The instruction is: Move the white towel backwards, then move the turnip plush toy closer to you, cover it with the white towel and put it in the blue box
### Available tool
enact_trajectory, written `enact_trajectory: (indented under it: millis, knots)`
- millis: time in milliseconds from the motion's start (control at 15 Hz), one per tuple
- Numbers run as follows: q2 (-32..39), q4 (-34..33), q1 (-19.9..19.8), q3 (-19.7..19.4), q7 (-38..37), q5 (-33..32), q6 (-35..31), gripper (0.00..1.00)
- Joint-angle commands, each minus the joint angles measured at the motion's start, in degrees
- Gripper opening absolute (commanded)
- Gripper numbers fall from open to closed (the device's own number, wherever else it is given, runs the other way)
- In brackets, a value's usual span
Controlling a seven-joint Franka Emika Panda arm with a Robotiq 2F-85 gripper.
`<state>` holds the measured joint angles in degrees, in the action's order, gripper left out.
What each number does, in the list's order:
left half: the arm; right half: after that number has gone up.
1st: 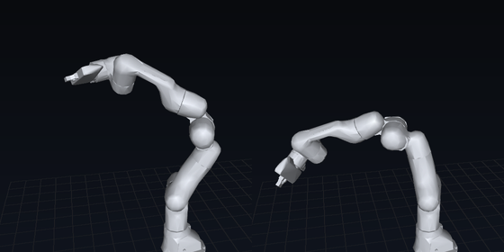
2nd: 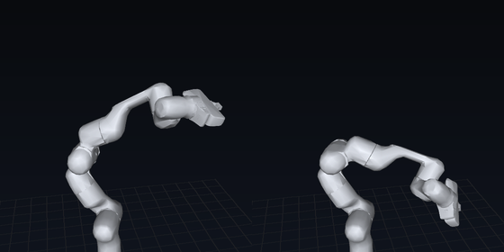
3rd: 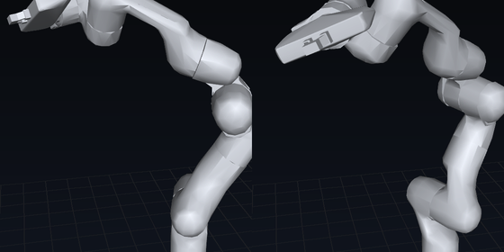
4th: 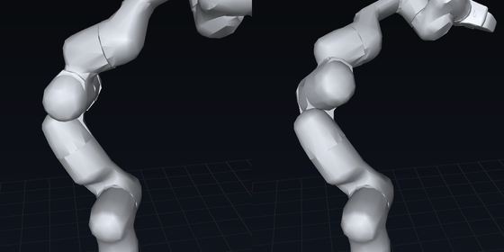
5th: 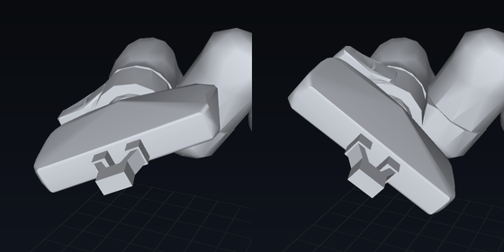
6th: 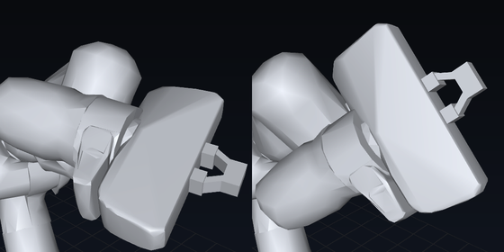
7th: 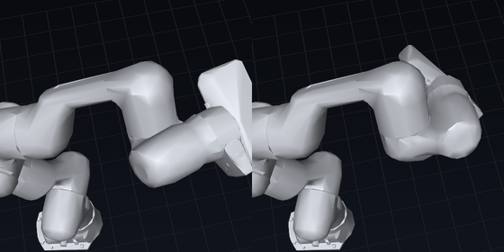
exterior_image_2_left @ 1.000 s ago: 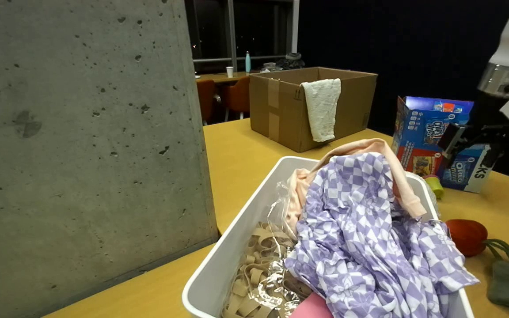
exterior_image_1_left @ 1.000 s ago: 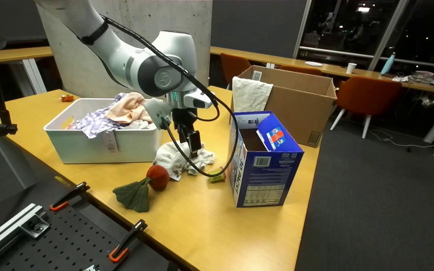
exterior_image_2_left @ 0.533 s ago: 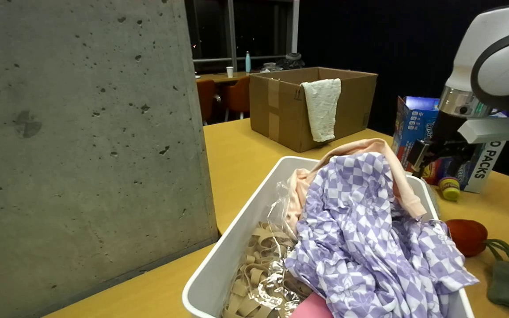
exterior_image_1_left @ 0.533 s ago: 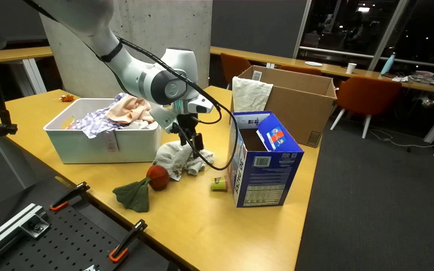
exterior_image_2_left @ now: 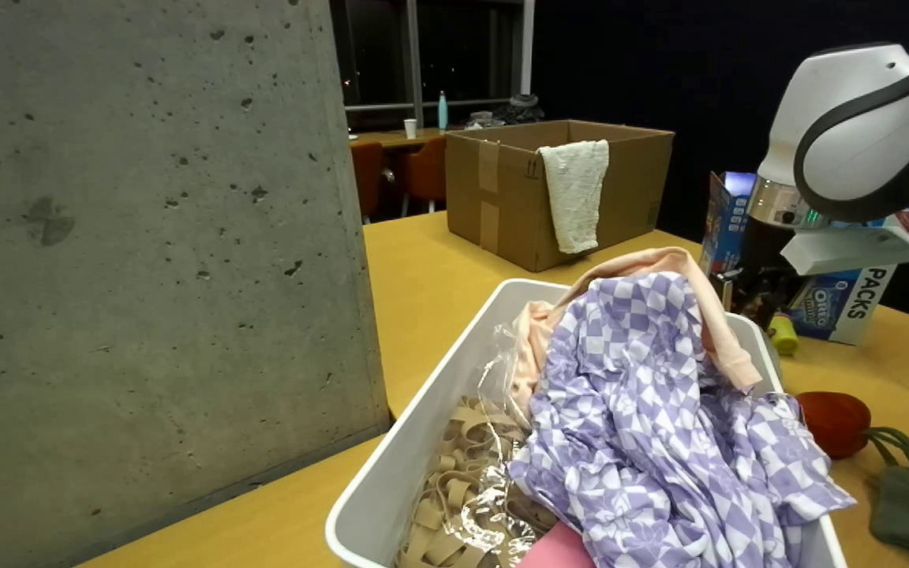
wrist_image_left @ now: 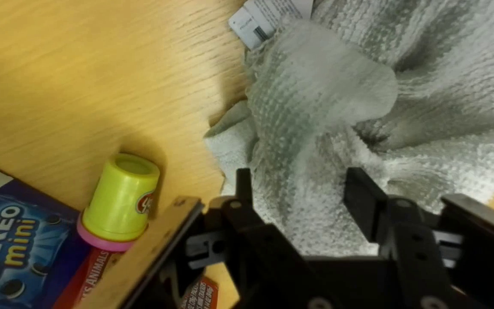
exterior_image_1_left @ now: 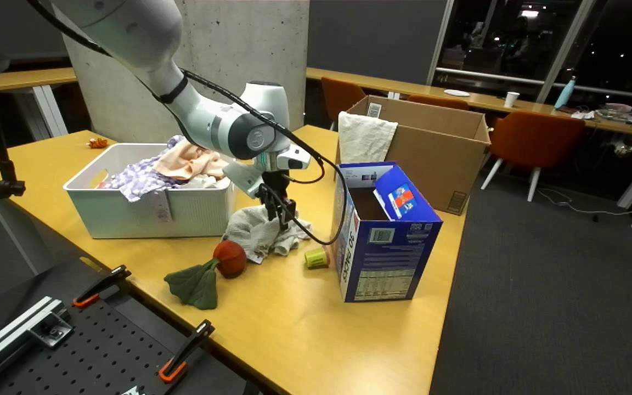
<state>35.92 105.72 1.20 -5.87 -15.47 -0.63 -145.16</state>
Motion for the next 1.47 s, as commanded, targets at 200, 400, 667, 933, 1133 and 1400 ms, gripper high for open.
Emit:
enact_trajectory:
  millis: [200, 400, 667, 933, 1133, 1400]
  knots:
    - [-1.91, 1.68, -0.83, 0.27, 1.55, 0.85, -1.14, 0.05]
    - [-2.98, 3.05, -1.33, 0.32, 1.50, 1.28, -1.32, 0.00]
    - [-10.11, 10.66, -0.27, -0.93, -0.42, 0.27, -1.52, 0.01]
    - [-21.11, 20.86, 0.80, -2.31, -3.18, -1.52, -0.43, 0.01]
    - [-29.29, 27.70, 1.62, -2.25, -7.26, -3.90, 1.78, 0.01]
    - [-38.34, 34.94, 2.10, 0.90, -14.94, -7.95, 7.01, 0.01]
